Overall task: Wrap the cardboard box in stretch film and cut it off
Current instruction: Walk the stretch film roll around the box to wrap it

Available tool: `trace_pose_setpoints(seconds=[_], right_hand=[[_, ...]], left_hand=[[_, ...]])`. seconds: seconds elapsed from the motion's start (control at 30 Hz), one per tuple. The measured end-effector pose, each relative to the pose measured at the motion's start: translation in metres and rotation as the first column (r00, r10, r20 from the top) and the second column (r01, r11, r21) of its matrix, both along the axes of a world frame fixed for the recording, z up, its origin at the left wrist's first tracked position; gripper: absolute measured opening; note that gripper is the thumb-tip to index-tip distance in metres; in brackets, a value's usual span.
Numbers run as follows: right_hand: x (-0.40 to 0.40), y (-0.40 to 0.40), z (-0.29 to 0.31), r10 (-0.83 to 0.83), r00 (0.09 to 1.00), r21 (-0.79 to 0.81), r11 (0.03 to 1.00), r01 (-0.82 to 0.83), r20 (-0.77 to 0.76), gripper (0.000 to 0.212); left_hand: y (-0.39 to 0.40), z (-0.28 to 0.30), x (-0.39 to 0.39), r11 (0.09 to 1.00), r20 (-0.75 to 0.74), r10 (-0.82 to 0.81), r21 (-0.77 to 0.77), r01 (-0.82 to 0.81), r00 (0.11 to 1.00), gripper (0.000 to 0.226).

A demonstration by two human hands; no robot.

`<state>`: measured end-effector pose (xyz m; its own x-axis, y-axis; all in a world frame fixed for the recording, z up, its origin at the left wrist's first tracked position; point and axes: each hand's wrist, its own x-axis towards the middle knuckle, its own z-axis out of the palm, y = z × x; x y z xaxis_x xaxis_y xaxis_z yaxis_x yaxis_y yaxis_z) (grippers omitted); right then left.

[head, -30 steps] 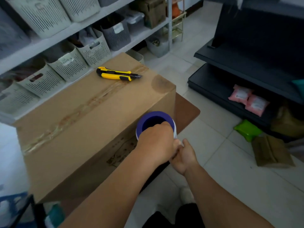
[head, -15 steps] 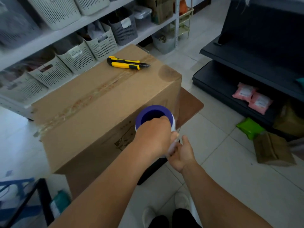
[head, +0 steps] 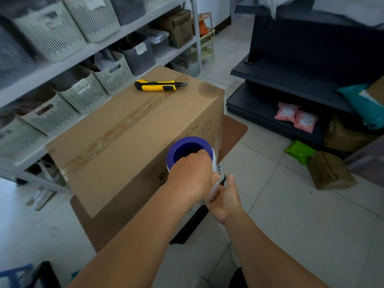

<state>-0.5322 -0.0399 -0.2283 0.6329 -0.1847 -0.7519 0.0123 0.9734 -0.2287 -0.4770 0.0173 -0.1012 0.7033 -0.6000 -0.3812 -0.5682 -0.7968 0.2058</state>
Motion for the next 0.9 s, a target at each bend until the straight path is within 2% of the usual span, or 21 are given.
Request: trace_pose_setpoints(seconds=[0.33, 0.43, 0.57, 0.67, 0.8, 0.9], right_hand=[[-0.006, 0.035, -0.007, 0.074, 0.997, -0.055, 0.996, -0.074, 0.003, 0.075], [-0.006, 0.038, -0.008, 0.104, 0.994, -0.039, 0.994, -0.104, 0.016, 0.070], [-0.007, 0.046, -0.007, 0.092, 0.996, -0.048, 0.995, -0.092, 0.013, 0.068], [-0.011, 0.056, -0.006, 0.101, 0.995, -0.098, 0.990, -0.100, 0.004, 0.079], [-0.019, 0.073, -0.003, 0.076, 0.997, -0.101, 0.992, -0.076, 0.004, 0.068], [-0.026, 0.092, -0.001, 0.041, 0.999, -0.089, 0.995, -0.039, 0.024, 0.071]], left_hand=[[0.038, 0.002, 0.001, 0.999, 0.037, -0.022, 0.023, 0.021, 0.999, 0.028], [0.044, 0.001, -0.002, 1.000, 0.029, 0.017, 0.011, -0.017, 0.999, 0.027], [0.054, 0.001, -0.006, 1.000, 0.042, 0.026, 0.007, -0.026, 0.999, 0.032], [0.064, 0.001, -0.010, 1.000, 0.044, 0.009, 0.014, -0.010, 0.999, 0.036], [0.079, 0.001, -0.014, 0.999, 0.050, -0.042, 0.017, 0.042, 0.998, 0.037], [0.094, 0.001, -0.017, 0.997, 0.047, -0.081, 0.005, 0.081, 0.996, 0.034]])
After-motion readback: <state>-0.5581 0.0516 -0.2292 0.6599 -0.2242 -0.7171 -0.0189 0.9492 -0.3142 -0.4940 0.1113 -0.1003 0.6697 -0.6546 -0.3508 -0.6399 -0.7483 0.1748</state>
